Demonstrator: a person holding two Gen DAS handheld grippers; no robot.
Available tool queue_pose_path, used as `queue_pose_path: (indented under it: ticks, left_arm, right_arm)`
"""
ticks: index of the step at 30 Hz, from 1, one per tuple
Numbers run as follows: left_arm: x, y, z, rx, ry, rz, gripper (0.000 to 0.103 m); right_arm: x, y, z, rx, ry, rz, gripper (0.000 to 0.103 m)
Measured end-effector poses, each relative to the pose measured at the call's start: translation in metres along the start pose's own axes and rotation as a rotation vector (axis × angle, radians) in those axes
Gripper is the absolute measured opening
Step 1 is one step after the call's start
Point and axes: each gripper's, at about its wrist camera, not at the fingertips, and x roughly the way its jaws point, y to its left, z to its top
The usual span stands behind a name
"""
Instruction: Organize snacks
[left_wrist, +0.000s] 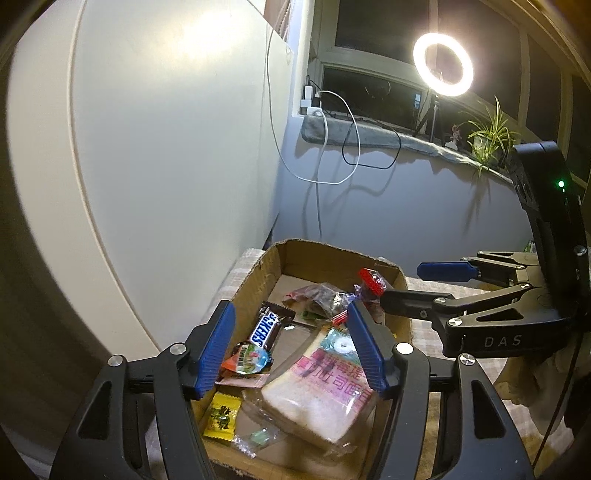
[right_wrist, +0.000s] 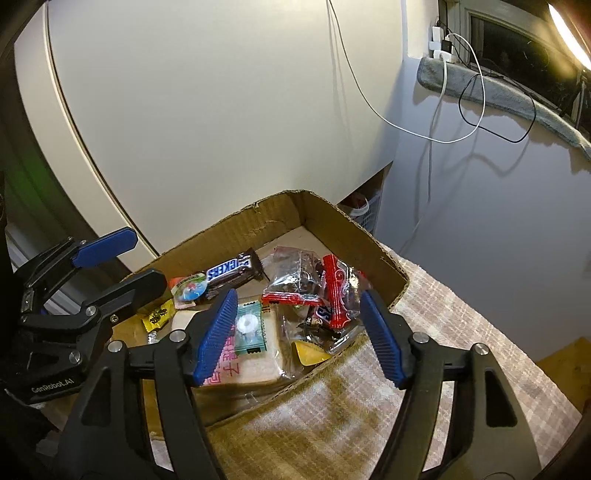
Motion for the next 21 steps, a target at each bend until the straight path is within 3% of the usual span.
queue_pose_path:
  ticks: [10, 14, 21]
  left_arm:
    - [-0.034, -0.008, -0.004, 0.003, -0.040, 0.016, 0.071]
    - [-0.049, -0.010, -0.007, -0.008, -0.054, 0.018, 0.076]
    - [-0.073, -0.012, -0.020, -0.022, -0.072, 0.036, 0.080]
  right_arm:
    - [-0.034, 0.014, -0.016, 0.003, -0.050, -0.031, 0.072]
    - [-0.054, 0.020, -0.024, 0.009, -0.103, -0.064, 0.091]
    - [-0.083, 0.035, -0.044, 0.024, -0.160, -0.116, 0.093]
